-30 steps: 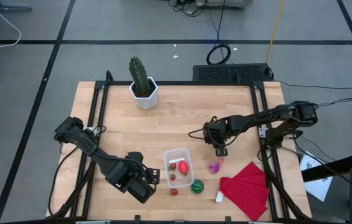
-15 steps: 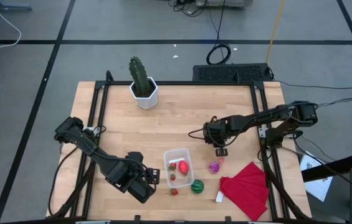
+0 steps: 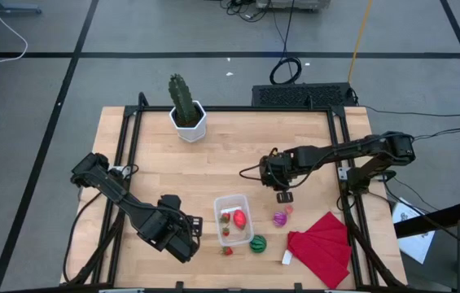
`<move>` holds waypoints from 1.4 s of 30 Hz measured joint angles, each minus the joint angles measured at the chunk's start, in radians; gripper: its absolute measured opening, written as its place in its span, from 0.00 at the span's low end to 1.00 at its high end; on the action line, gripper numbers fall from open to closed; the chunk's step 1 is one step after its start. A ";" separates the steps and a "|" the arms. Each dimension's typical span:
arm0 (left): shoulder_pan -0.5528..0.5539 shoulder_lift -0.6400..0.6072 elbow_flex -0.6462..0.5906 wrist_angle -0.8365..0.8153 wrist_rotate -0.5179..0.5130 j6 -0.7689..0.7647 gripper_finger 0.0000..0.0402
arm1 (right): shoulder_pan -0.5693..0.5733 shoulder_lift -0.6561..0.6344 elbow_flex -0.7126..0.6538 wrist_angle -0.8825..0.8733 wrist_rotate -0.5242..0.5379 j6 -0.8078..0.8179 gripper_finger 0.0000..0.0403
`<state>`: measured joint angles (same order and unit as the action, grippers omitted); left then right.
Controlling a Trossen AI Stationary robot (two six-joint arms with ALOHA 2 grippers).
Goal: Pick and placing Produce into tupperware
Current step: Put the top peach into the transparent bin
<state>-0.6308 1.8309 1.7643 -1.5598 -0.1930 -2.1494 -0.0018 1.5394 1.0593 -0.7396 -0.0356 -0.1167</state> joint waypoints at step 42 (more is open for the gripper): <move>0.001 0.000 0.000 -0.006 0.007 0.018 0.64 | 0.235 0.244 0.276 0.346 -0.205 0.151 0.34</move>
<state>-0.6296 1.8309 1.7645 -1.5661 -0.1864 -2.1312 0.2329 1.7836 1.3357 -0.3931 -0.2405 0.0339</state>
